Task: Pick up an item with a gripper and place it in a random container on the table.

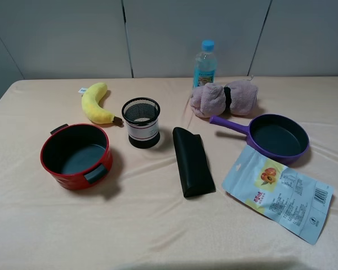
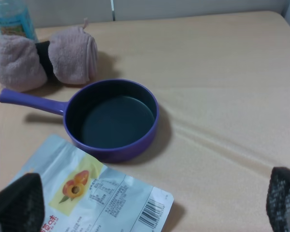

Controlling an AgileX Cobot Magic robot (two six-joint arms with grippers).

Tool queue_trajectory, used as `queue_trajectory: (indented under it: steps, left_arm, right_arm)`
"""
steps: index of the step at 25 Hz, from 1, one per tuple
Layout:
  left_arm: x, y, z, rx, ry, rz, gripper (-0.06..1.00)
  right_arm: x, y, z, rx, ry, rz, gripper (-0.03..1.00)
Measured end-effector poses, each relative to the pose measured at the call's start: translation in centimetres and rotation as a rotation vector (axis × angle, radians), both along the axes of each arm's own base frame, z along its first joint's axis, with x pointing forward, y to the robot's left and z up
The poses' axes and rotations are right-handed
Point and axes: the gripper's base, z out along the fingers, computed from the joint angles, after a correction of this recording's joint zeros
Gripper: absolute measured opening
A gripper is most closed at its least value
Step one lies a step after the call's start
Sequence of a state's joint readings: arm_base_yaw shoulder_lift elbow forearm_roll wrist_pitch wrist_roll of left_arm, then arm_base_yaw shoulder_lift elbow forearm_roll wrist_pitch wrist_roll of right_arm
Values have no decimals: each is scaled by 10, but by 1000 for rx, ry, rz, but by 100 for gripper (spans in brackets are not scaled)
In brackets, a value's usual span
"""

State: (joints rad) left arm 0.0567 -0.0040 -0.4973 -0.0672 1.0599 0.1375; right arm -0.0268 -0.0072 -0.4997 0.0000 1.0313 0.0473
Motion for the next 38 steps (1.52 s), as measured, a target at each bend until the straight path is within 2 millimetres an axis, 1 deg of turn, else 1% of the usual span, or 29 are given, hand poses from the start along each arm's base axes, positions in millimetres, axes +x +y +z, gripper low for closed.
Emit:
queue_trajectory:
  steps: [4, 9, 17, 20, 27, 31, 35, 38]
  left_arm:
    - [0, 0, 0, 0, 0, 0, 99]
    - [0, 0, 0, 0, 0, 0, 99]
    - [0, 0, 0, 0, 0, 0, 99]
    - [0, 0, 0, 0, 0, 0, 99]
    - [0, 0, 0, 0, 0, 0, 99]
    - [0, 0, 0, 0, 0, 0, 99]
    - [0, 0, 0, 0, 0, 0, 99]
    - [0, 0, 0, 0, 0, 0, 99]
  right_arm:
    - [2, 1, 1, 9, 12, 7, 69]
    - [14, 1, 21, -11, 98, 23, 69]
    - [49, 4, 58, -64, 207, 107, 69]
    - [64, 5, 68, -77, 255, 144, 69]
    - [97, 13, 78, -85, 364, 247, 69]
    - [119, 22, 78, -103, 439, 325, 69]
    - [143, 39, 75, -115, 521, 390, 69]
    - [160, 55, 74, -144, 566, 430, 69]
